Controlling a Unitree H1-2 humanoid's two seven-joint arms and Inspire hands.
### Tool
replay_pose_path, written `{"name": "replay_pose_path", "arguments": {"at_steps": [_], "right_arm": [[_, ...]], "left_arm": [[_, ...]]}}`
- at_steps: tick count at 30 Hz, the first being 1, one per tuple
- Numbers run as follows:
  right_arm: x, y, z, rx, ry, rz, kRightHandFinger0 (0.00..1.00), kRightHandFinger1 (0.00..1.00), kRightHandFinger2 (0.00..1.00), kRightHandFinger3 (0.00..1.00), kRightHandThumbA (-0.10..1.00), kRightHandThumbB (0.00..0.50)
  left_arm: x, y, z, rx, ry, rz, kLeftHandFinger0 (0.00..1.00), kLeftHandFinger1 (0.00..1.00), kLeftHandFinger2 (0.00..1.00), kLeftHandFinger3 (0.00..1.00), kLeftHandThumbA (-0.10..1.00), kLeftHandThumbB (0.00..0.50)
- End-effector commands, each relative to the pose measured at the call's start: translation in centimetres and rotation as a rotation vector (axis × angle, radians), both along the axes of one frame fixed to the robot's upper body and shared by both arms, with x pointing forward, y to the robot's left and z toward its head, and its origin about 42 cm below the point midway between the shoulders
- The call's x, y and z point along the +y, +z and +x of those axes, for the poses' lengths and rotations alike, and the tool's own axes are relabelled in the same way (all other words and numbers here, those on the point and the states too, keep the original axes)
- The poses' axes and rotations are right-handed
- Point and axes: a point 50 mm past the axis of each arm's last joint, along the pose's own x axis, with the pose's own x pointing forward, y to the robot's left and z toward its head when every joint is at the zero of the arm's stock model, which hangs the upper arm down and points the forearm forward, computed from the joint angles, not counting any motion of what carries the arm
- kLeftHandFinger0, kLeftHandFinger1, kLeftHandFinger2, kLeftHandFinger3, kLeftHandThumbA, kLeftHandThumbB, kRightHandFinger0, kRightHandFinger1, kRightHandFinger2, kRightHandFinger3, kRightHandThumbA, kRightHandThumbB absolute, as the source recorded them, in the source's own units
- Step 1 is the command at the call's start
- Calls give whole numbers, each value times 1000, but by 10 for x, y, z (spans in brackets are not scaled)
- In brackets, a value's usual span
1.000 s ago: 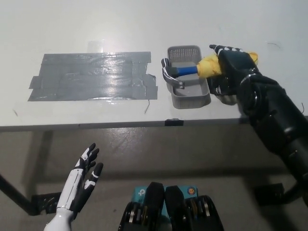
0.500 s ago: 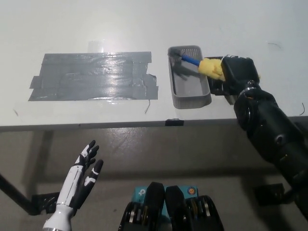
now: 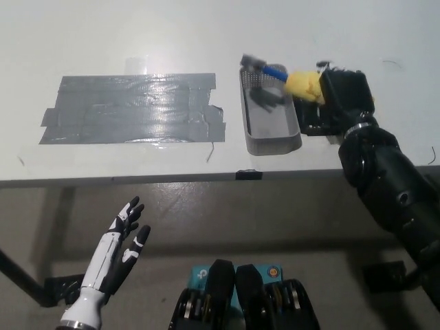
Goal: The robot picks the hammer placed on top of the gray container with right hand and places it on the grey area of the desk
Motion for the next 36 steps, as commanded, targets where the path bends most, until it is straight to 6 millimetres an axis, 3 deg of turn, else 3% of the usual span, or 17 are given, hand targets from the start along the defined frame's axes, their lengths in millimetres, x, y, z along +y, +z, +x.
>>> {"name": "replay_pose_path", "arguments": {"at_steps": [1, 6, 10, 15, 19, 21, 22, 23, 24, 25, 27, 29, 30, 32, 33, 34, 36], "right_arm": [[21, 107, 14, -322, 98, 126, 0, 396, 795, 857, -100, 151], [39, 144, 7, -397, 121, 155, 0, 431, 819, 884, -100, 155], [61, 158, 5, -379, 159, 135, 12, 485, 881, 900, -100, 160], [102, 155, 4, -341, 220, 50, 9, 528, 942, 969, -100, 141], [134, 145, 2, -278, 272, 12, 15, 560, 877, 995, -100, 153], [155, 142, 0, -274, 280, -1, 0, 487, 859, 827, -100, 191], [165, 140, -3, -279, 298, 5, 0, 470, 852, 806, -100, 196], [179, 138, -5, -270, 317, -3, 0, 454, 860, 844, -100, 181], [183, 138, -6, -264, 330, 4, 5, 416, 843, 820, -100, 206], [189, 137, -7, -255, 350, 13, 1, 399, 836, 826, -100, 199], [213, 129, -12, -231, 365, -4, 0, 400, 838, 920, -100, 174], [226, 123, -16, -209, 367, -5, 0, 384, 841, 907, -100, 181], [235, 121, -19, -192, 379, -4, 0, 332, 793, 801, -100, 204], [246, 117, -22, -152, 380, -5, 0, 260, 722, 687, -100, 201], [250, 116, -24, -129, 381, -6, 0, 258, 722, 684, -100, 200], [257, 113, -26, -98, 379, -12, 0, 276, 737, 769, -100, 258], [262, 110, -28, -75, 374, -18, 0, 198, 580, 579, -100, 276]], "left_arm": [[2, 12, 5, -62, -25, 16, 1000, 1000, 1000, 1000, 886, 50], [2, 12, 4, -61, -32, 24, 1000, 1000, 1000, 1000, 879, 32], [3, 12, 4, -54, -33, 35, 1000, 1000, 1000, 1000, 911, 47], [3, 11, 1, -47, -30, 24, 1000, 1000, 999, 1000, 918, 51], [-2, 9, -5, -37, -35, 31, 1000, 1000, 998, 1000, 919, 40], [-2, 9, -5, -27, -39, 24, 1000, 1000, 1000, 1000, 917, 51], [-2, 8, -6, -28, -40, 24, 1000, 1000, 994, 1000, 911, 51], [-2, 8, -6, -33, -40, 29, 1000, 1000, 991, 1000, 913, 64], [-3, 7, -5, -34, -42, 29, 1000, 1000, 991, 1000, 914, 66], [-2, 7, -5, -36, -46, 27, 1000, 1000, 991, 1000, 914, 67], [-4, 5, -5, -39, -50, 22, 1000, 1000, 986, 1000, 911, 70], [-6, 5, -8, -30, -51, 19, 1000, 1000, 988, 1000, 895, 61], [-6, 7, -8, -30, -53, 22, 1000, 1000, 987, 1000, 880, 57], [-7, 8, -8, -28, -59, 25, 1000, 1000, 990, 1000, 873, 66], [-7, 9, -8, -27, -63, 25, 1000, 1000, 991, 1000, 872, 65], [-8, 10, -6, -31, -67, 35, 1000, 1000, 992, 1000, 875, 67], [-9, 11, -5, -31, -71, 35, 1000, 1000, 993, 1000, 877, 71]]}}
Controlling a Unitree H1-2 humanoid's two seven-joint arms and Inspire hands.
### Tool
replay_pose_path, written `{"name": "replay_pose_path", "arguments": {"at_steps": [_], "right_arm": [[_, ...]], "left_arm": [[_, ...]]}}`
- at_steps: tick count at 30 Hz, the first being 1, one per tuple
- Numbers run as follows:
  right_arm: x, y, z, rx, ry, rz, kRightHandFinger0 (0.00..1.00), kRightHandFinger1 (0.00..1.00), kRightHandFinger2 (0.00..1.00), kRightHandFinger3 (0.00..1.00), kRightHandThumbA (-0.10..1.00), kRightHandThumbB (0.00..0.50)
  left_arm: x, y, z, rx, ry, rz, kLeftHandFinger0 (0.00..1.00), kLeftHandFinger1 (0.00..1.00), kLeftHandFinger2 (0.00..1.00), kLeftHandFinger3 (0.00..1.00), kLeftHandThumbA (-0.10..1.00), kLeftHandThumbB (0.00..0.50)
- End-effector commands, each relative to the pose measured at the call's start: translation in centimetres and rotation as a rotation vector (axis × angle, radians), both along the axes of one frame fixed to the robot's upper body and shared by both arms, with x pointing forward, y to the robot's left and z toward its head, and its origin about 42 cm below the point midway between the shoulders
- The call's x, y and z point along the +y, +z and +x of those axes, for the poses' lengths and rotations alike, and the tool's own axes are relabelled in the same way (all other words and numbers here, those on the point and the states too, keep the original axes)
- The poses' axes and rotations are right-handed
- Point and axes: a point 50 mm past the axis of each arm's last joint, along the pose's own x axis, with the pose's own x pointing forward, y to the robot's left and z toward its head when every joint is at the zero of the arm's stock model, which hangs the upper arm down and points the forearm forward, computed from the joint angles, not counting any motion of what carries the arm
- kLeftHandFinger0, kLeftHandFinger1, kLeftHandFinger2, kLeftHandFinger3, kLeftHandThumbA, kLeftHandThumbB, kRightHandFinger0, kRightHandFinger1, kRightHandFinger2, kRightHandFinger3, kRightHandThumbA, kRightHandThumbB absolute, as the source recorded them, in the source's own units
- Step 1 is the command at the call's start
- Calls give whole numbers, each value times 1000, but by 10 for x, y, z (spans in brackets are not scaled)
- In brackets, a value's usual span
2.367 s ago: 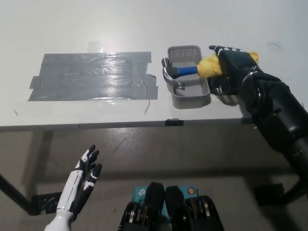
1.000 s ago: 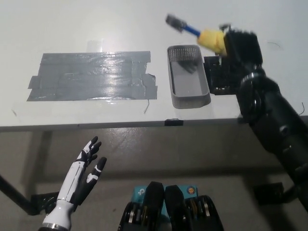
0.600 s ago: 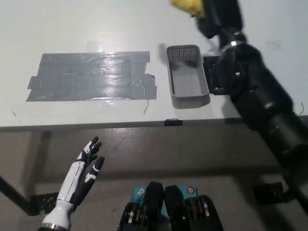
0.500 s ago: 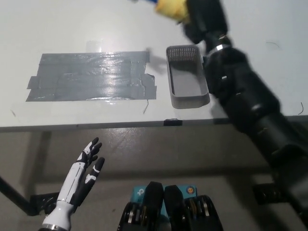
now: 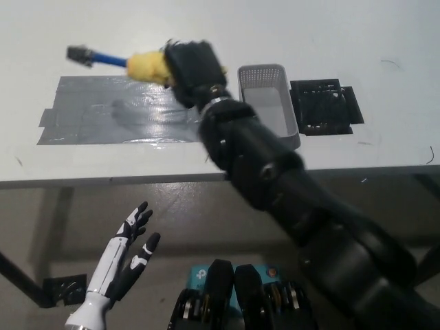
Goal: The robot picks the hammer placed on top of the gray container with right hand and places it on the grey area of the desk
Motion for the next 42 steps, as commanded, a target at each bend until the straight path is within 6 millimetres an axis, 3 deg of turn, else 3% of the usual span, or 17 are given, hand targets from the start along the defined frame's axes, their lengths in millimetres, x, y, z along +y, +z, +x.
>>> {"name": "replay_pose_path", "arguments": {"at_steps": [1, 2, 4, 6, 9, 12, 17, 21, 23, 26, 28, 29, 30, 31, 32, 34, 42], "right_arm": [[32, 51, -5, -82, 49, 42, 0, 164, 541, 449, -100, 246], [35, 47, -6, -78, 51, 42, 0, 128, 499, 308, -100, 239], [36, 43, -7, -50, 46, 39, 0, 126, 527, 298, -100, 233], [37, 36, -8, -15, 30, 34, 16, 186, 539, 363, -100, 262], [31, 24, -6, 32, 18, 18, 0, 118, 434, 439, -100, 264], [25, 13, -6, 40, 15, 13, 0, 123, 396, 357, -100, 282], [16, -5, -6, 85, -10, 4, 0, 19, 287, 465, -100, 317], [5, -14, -3, 101, -24, 6, 0, 3, 266, 415, -100, 258], [-1, -16, -1, 111, -27, 29, 26, 95, 370, 443, -100, 275], [-7, -14, 3, 114, -43, 27, 0, 50, 352, 480, -100, 252], [-12, -14, 5, 105, -58, 15, 0, 76, 391, 541, -100, 193], [-14, -13, 7, 117, -69, -11, 97, 215, 548, 683, 93, 164], [-13, -11, 8, 136, -81, -47, 274, 433, 799, 928, 242, 166], [-14, -11, 9, 152, -88, -60, 526, 699, 1000, 1000, 455, 216], [-15, -10, 10, 173, -92, -63, 756, 956, 1000, 1000, 548, 260], [-16, -7, 12, 182, -93, -62, 1000, 1000, 1000, 1000, 604, 297], [-28, -1, 19, 241, -96, -14, 1000, 1000, 1000, 1000, 628, 338]], "left_arm": [[-2, 13, 2, -42, -33, 17, 1000, 1000, 994, 1000, 877, 68], [-2, 14, 1, -46, -37, 22, 1000, 1000, 989, 1000, 871, 59], [-4, 16, 3, -45, -46, 14, 1000, 1000, 990, 1000, 859, 61], [-5, 16, 4, -45, -50, 14, 1000, 1000, 987, 1000, 856, 72], [-8, 20, 8, -57, -62, 24, 1000, 1000, 973, 1000, 850, 70], [-9, 22, 11, -67, -74, 34, 1000, 1000, 959, 1000, 858, 76], [-12, 25, 16, -70, -78, 28, 1000, 1000, 941, 1000, 852, 79], [-14, 27, 19, -66, -84, 35, 1000, 1000, 938, 1000, 845, 90], [-13, 27, 21, -63, -90, 49, 1000, 1000, 945, 1000, 862, 97], [-14, 29, 24, -57, -101, 60, 1000, 1000, 963, 1000, 898, 110], [-14, 31, 25, -56, -105, 65, 1000, 1000, 967, 1000, 901, 118], [-15, 31, 26, -59, -104, 72, 1000, 1000, 961, 1000, 908, 127], [-15, 31, 26, -63, -105, 69, 1000, 1000, 956, 1000, 902, 118], [-16, 31, 26, -65, -107, 65, 1000, 1000, 949, 1000, 889, 112], [-16, 31, 26, -67, -109, 56, 1000, 1000, 945, 1000, 878, 104], [-17, 32, 27, -72, -111, 52, 1000, 1000, 946, 1000, 865, 111], [-19, 35, 32, -85, -126, 62, 1000, 1000, 942, 1000, 879, 107]]}}
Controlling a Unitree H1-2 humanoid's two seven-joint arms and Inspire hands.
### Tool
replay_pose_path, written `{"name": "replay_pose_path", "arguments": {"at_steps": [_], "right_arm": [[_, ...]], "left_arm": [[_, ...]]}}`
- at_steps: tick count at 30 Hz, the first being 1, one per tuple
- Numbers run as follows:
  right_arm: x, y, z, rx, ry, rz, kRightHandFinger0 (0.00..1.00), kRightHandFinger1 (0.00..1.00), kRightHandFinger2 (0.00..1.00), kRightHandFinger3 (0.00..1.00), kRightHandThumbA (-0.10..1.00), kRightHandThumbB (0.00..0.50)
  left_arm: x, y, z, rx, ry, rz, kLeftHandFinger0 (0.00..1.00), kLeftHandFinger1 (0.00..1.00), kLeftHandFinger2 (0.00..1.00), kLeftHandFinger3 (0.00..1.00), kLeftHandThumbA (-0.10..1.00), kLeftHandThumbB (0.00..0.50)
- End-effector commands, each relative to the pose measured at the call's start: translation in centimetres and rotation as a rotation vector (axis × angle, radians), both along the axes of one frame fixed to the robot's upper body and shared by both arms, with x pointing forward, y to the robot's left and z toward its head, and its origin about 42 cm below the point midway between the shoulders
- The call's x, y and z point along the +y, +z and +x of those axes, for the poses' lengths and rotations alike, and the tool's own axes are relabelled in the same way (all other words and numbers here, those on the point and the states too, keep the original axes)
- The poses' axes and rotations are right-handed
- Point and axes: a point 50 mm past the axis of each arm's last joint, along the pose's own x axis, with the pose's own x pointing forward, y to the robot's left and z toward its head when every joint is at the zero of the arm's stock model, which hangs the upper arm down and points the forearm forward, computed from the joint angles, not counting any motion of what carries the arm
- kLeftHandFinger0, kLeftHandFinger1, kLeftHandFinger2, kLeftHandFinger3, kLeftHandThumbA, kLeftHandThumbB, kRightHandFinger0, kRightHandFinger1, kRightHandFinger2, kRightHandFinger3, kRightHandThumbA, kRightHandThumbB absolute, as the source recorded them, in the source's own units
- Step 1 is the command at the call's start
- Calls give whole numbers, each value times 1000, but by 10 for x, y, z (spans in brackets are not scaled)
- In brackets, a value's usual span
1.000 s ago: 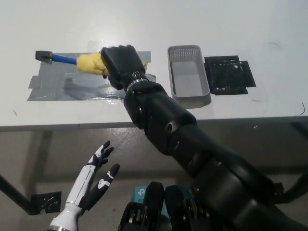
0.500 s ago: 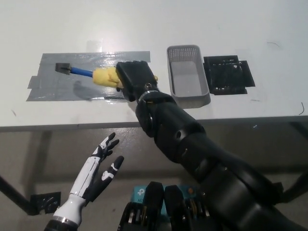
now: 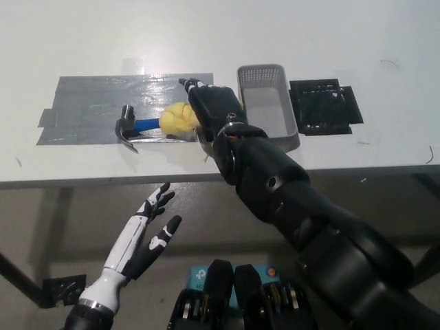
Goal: The robot picks the hammer placed on top of the gray container with right hand and places it on the grey area of the desk
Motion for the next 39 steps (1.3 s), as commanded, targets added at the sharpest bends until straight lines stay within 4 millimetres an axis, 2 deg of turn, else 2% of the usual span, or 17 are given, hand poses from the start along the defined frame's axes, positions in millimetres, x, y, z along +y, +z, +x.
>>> {"name": "replay_pose_path", "arguments": {"at_steps": [1, 6, 7, 9, 10, 11, 13, 14, 15, 18, 20, 22, 25, 30, 33, 37, 39], "right_arm": [[8, 48, 12, -41, 19, 46, 1000, 1000, 1000, 1000, 627, 341], [8, 59, 15, -26, 39, 95, 1000, 1000, 1000, 1000, 763, 373], [9, 65, 16, -18, 54, 132, 1000, 1000, 1000, 1000, 786, 393], [12, 88, 19, 52, 101, 265, 1000, 1000, 1000, 1000, 909, 489], [13, 101, 20, 123, 119, 359, 1000, 1000, 1000, 1000, 916, 500], [14, 123, 22, 219, 158, 519, 1000, 1000, 1000, 1000, 891, 500], [15, 143, 22, 311, 213, 657, 1000, 1000, 1000, 1000, 854, 500], [16, 171, 20, 457, 307, 814, 1000, 1000, 1000, 1000, 830, 500], [16, 181, 19, 509, 332, 848, 1000, 1000, 1000, 1000, 833, 500], [9, 231, 11, 733, 529, 1102, 1000, 1000, 1000, 1000, 588, 500], [4, 249, 9, 760, 588, 1119, 1000, 1000, 1000, 1000, 663, 500], [-9, 274, 4, 775, 736, 1056, 1000, 1000, 1000, 1000, 998, 500], [-20, 284, 1, 788, 794, 1122, 1000, 1000, 1000, 1000, 1000, 500], [-43, 292, 2, 695, 828, 1390, 1000, 1000, 1000, 1000, 1000, 500], [-74, 304, -3, 486, 745, 1485, 1000, 1000, 1000, 1000, 1000, 500], [-129, 328, -33, 155, 678, 1406, 1000, 1000, 1000, 1000, 1000, 476], [-161, 338, -57, 0, 671, 1349, 1000, 1000, 1000, 1000, 1000, 455]], "left_arm": [[-1, 10, 5, -33, -41, 19, 1000, 1000, 940, 1000, 875, 109], [-1, 10, 5, -30, -43, 21, 1000, 1000, 943, 1000, 851, 106], [-1, 10, 5, -32, -43, 17, 1000, 1000, 939, 1000, 839, 98], [-1, 10, 4, -28, -48, 18, 1000, 1000, 942, 1000, 830, 103], [0, 10, 4, -25, -49, 18, 1000, 1000, 946, 1000, 829, 95], [0, 11, 6, -26, -53, 12, 1000, 1000, 948, 1000, 818, 84], [0, 12, 8, -22, -52, 6, 1000, 1000, 949, 1000, 803, 87], [0, 12, 8, -27, -52, 14, 1000, 1000, 949, 1000, 800, 77], [0, 12, 8, -33, -53, 18, 1000, 1000, 949, 1000, 798, 75], [1, 13, 9, -37, -55, 15, 1000, 1000, 953, 1000, 783, 77], [2, 13, 9, -41, -55, 13, 1000, 1000, 954, 1000, 781, 80], [1, 15, 11, -48, -58, 11, 1000, 1000, 953, 1000, 777, 104], [0, 16, 12, -50, -57, 8, 1000, 992, 942, 1000, 779, 122], [-3, 17, 14, -58, -59, 12, 1000, 991, 931, 1000, 795, 127], [-2, 19, 16, -57, -62, 10, 1000, 1000, 932, 1000, 803, 136], [1, 23, 20, -62, -64, 17, 1000, 1000, 930, 1000, 826, 141], [3, 23, 22, -61, -58, 20, 1000, 1000, 931, 1000, 827, 135]]}}
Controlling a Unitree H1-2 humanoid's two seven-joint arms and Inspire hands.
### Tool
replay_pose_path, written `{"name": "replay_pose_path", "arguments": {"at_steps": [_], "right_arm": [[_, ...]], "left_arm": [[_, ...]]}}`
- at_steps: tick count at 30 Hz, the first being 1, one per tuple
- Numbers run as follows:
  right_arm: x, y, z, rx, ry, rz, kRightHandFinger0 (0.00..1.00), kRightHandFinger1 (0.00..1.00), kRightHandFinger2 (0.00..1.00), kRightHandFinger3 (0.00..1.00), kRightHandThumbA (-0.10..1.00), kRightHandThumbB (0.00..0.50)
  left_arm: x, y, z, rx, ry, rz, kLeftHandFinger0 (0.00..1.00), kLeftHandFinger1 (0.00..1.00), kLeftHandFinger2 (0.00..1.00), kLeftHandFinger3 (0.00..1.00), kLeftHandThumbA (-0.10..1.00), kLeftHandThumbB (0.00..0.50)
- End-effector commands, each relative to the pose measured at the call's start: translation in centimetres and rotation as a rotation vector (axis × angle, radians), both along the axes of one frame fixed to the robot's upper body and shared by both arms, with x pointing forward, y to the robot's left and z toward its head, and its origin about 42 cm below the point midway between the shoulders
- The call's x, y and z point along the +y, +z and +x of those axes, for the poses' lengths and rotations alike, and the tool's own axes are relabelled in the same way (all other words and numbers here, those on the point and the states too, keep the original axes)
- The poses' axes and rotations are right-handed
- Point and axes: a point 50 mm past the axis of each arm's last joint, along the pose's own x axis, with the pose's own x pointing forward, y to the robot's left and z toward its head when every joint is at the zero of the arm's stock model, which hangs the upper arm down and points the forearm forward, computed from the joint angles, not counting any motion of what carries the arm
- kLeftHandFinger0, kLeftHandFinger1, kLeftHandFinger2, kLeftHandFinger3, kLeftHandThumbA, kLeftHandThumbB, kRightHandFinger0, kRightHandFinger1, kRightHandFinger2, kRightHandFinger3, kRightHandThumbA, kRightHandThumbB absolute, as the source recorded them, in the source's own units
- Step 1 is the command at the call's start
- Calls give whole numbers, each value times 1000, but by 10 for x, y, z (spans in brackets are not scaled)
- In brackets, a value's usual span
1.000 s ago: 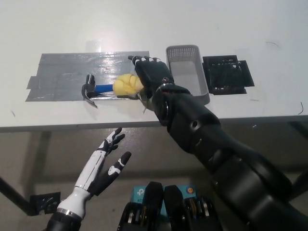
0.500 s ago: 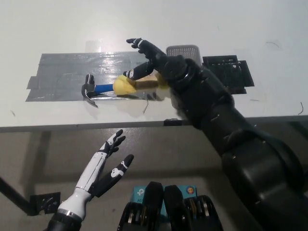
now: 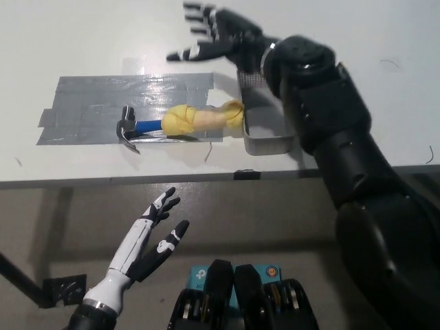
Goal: The robot picks the hammer placed on top of the gray container with right hand and places it on the grey area of the desk
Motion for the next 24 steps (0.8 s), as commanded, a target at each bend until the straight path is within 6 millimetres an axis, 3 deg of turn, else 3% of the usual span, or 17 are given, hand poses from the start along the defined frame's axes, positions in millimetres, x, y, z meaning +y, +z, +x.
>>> {"name": "replay_pose_path", "arguments": {"at_steps": [1, 3, 4, 7, 12, 13, 17, 21, 22, 23, 24], "right_arm": [[-118, 213, -109, -687, 99, 360, 1000, 1000, 1000, 1000, 1000, 438], [-149, 218, -140, -812, 57, 307, 1000, 1000, 1000, 1000, 1000, 429], [-171, 216, -165, -896, 23, 271, 1000, 1000, 1000, 1000, 1000, 431], [-198, 207, -200, -1004, -14, 210, 1000, 1000, 1000, 1000, 1000, 446], [-241, 145, -267, -1079, -49, 130, 1000, 1000, 1000, 1000, 1000, 426], [-242, 143, -270, -1079, -52, 125, 1000, 1000, 1000, 1000, 1000, 426], [-255, 80, -294, -1038, 8, 151, 1000, 1000, 1000, 1000, 1000, 441], [-240, 39, -309, -962, -63, 112, 1000, 1000, 1000, 1000, 1000, 451], [-237, 29, -313, -924, -54, 127, 1000, 1000, 1000, 1000, 1000, 423], [-233, 14, -317, -870, -60, 133, 1000, 1000, 1000, 1000, 1000, 437], [-226, 0, -317, -848, -73, 165, 1000, 1000, 1000, 1000, 1000, 418]], "left_arm": [[5, 32, 20, -99, -39, 9, 1000, 1000, 933, 1000, 823, 126], [7, 34, 23, -108, -33, 9, 1000, 1000, 943, 1000, 824, 121], [7, 34, 23, -110, -30, 8, 1000, 1000, 949, 1000, 824, 113], [9, 35, 25, -116, -19, -3, 1000, 1000, 965, 1000, 822, 108], [12, 36, 28, -117, 9, -31, 1000, 1000, 1000, 1000, 826, 94], [12, 35, 28, -119, 13, -34, 1000, 1000, 1000, 1000, 828, 94], [12, 28, 25, -116, 37, -55, 1000, 1000, 1000, 1000, 841, 83], [18, 18, 19, -102, 55, -61, 1000, 1000, 1000, 1000, 866, 83], [19, 16, 17, -100, 60, -58, 1000, 1000, 1000, 1000, 882, 82], [20, 12, 14, -92, 66, -57, 1000, 1000, 1000, 1000, 891, 87], [21, 10, 13, -84, 71, -56, 1000, 1000, 1000, 1000, 903, 91]]}}
